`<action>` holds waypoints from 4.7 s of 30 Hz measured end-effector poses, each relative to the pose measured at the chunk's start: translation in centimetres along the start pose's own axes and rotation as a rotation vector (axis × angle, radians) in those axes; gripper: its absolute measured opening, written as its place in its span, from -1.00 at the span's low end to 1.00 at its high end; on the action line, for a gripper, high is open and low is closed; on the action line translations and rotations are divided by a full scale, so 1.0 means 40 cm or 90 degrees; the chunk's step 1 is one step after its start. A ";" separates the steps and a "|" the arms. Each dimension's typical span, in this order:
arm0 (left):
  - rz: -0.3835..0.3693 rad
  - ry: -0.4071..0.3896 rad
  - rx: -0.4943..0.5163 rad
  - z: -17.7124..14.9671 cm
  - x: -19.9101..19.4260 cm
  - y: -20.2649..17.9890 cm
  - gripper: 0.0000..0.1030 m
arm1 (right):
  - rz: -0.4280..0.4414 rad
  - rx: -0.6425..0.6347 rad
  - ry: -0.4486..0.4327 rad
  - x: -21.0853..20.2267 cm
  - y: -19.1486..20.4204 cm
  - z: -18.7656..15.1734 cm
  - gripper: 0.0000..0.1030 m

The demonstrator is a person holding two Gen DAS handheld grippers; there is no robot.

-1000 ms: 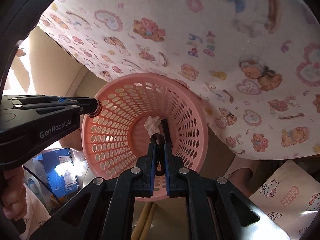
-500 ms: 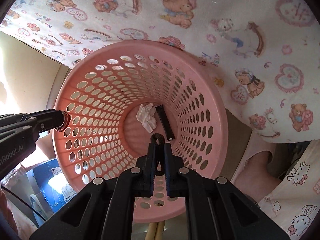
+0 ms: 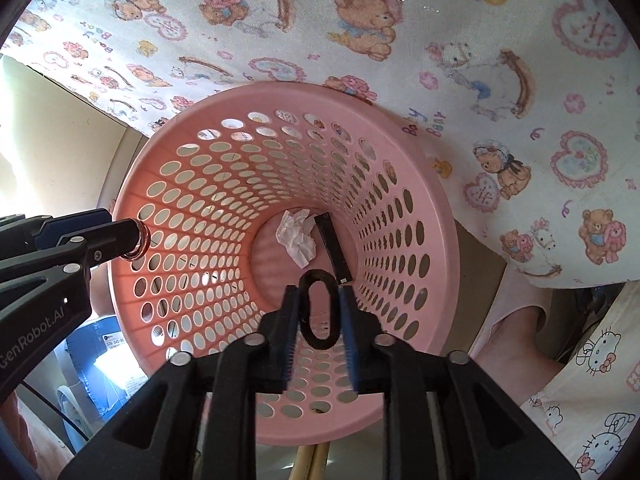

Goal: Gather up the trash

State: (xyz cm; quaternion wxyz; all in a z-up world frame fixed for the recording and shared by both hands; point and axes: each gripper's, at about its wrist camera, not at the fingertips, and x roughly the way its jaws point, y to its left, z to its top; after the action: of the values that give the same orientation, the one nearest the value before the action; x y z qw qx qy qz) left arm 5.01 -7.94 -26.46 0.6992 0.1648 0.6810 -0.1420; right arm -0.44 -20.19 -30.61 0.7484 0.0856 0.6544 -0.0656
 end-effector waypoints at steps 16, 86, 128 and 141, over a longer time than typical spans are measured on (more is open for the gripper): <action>0.009 -0.019 -0.024 0.010 -0.034 0.021 0.12 | -0.027 -0.005 -0.032 -0.034 -0.003 0.001 0.39; 0.046 -0.503 -0.038 0.107 -0.493 0.043 0.16 | -0.068 0.045 -0.471 -0.729 -0.207 0.209 0.56; -0.032 -0.439 -0.081 0.170 -0.461 0.115 -0.33 | -0.053 0.009 -0.446 -0.706 -0.176 0.200 0.56; -0.009 -0.444 -0.085 0.221 -0.441 0.145 -0.11 | -0.053 0.001 -0.436 -0.700 -0.170 0.201 0.56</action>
State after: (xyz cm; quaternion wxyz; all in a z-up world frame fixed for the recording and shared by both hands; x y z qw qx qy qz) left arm 14.89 -6.87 -8.45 0.8978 0.0556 0.4103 -0.1501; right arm 2.12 -28.95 -2.14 0.9211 0.0324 0.3684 -0.1218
